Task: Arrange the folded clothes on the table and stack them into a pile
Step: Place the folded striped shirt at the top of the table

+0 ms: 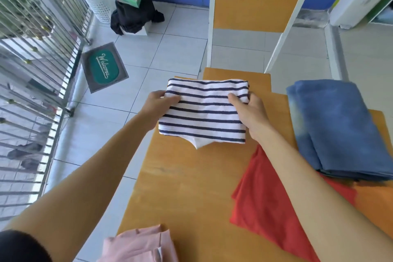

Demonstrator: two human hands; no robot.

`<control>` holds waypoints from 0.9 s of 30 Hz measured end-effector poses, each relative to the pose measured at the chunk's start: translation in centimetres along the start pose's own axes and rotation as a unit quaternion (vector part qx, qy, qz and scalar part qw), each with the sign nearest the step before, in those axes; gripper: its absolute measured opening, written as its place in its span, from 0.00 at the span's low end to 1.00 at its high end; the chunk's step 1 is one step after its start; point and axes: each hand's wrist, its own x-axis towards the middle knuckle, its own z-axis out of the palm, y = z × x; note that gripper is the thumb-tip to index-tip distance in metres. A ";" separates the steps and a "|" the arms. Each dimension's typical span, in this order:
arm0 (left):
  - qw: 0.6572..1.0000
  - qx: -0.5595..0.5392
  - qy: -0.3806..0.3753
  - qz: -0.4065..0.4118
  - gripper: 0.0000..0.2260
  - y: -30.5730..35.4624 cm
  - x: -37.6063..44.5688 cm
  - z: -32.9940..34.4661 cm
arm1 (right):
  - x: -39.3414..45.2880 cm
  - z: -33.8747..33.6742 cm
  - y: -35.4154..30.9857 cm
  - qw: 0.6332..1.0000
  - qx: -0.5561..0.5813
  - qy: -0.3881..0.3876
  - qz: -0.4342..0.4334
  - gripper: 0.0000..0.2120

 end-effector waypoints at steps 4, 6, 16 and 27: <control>0.999 0.014 0.039 0.005 0.14 0.4 4.2 0.8 | 3.7 1.2 0.3 1.000 -0.008 0.008 0.018 0.13; 0.997 0.040 0.072 0.000 0.18 0.4 5.7 1.5 | 4.8 1.9 0.8 0.999 -0.023 0.000 0.033 0.11; 0.973 0.127 0.194 -0.007 0.25 -1.0 6.7 3.4 | 4.8 2.4 2.6 0.992 -0.104 0.053 0.053 0.17; 0.971 0.165 0.163 0.063 0.24 -7.0 -6.3 3.4 | -8.9 -0.4 6.8 0.988 -0.110 0.108 0.015 0.14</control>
